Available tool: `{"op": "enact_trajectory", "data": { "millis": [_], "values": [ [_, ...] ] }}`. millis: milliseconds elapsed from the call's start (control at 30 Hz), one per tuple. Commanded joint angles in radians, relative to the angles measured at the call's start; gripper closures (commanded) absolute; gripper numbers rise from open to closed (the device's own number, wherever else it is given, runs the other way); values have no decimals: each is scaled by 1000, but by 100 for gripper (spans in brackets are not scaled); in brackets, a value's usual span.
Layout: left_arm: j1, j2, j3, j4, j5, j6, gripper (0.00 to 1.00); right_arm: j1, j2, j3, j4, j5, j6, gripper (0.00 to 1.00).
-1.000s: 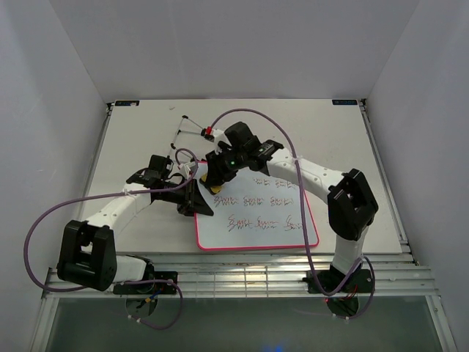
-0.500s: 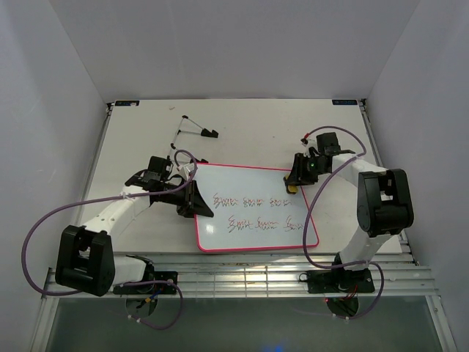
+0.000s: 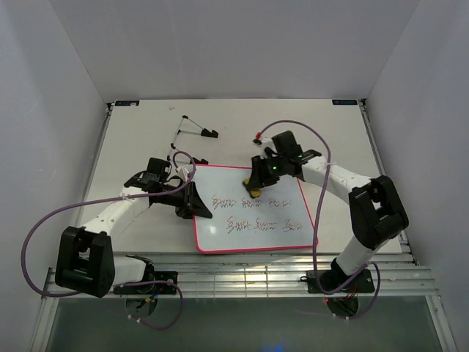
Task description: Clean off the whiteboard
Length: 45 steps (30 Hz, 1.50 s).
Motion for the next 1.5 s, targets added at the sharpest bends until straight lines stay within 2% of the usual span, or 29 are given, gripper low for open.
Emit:
{"op": "enact_trajectory", "data": {
  "millis": [0, 33, 100, 167, 300, 400, 567, 667, 767, 800, 867, 900, 1000, 1133, 1267, 1333, 1367, 1433, 1467],
  "values": [
    [-14, -44, 9, 172, -99, 133, 100, 238, 37, 60, 28, -182, 94, 76],
    [-14, -39, 9, 172, -93, 133, 100, 290, 48, 90, 6, -152, 86, 76],
    [-14, -41, 11, 172, -94, 132, 100, 306, 77, 130, -41, -116, 60, 76],
    [-14, -47, 11, 172, -106, 129, 100, 257, 80, 105, -60, -46, 48, 76],
    [-14, -74, -2, 169, -155, 113, 100, 38, 68, -51, -107, 37, 10, 76],
    [-14, -87, -9, 172, -186, 100, 100, -68, 34, -131, -185, 154, -24, 76],
    [-14, -79, -23, 185, -182, 92, 100, -159, -48, -229, -231, 304, -24, 77],
    [-14, -85, -32, 194, -178, 89, 100, -157, -84, -241, -235, 258, -29, 77],
    [-14, -84, -40, 208, -163, 78, 100, -52, -147, -220, -204, 163, 13, 78],
    [-14, -82, -41, 211, -159, 75, 100, 47, -160, -202, -192, 152, 32, 78],
    [-14, -81, -41, 226, -152, 64, 100, 158, -162, -139, -167, 134, 101, 78],
    [-14, -79, -43, 231, -149, 60, 100, 262, -151, -117, -115, 123, 129, 78],
    [-14, -77, -41, 248, -123, 54, 100, 426, -87, -13, -22, 94, 215, 78],
    [-14, -73, -37, 257, -108, 47, 100, 515, 2, 104, -37, 100, 226, 78],
    [-14, -96, -35, 252, -140, 31, 100, 446, -36, 18, -113, 198, 185, 78],
    [-14, -107, -35, 246, -178, 21, 100, 317, -85, -122, -120, 198, 169, 78],
    [-14, -114, -34, 245, -195, 12, 100, 212, -139, -169, -126, 200, 162, 78],
    [-12, -116, -31, 235, -234, 4, 100, 109, -186, -272, -150, 218, 126, 78],
    [-11, -116, -32, 234, -243, 1, 100, 11, -215, -296, -175, 227, 117, 78]
  ]
}}
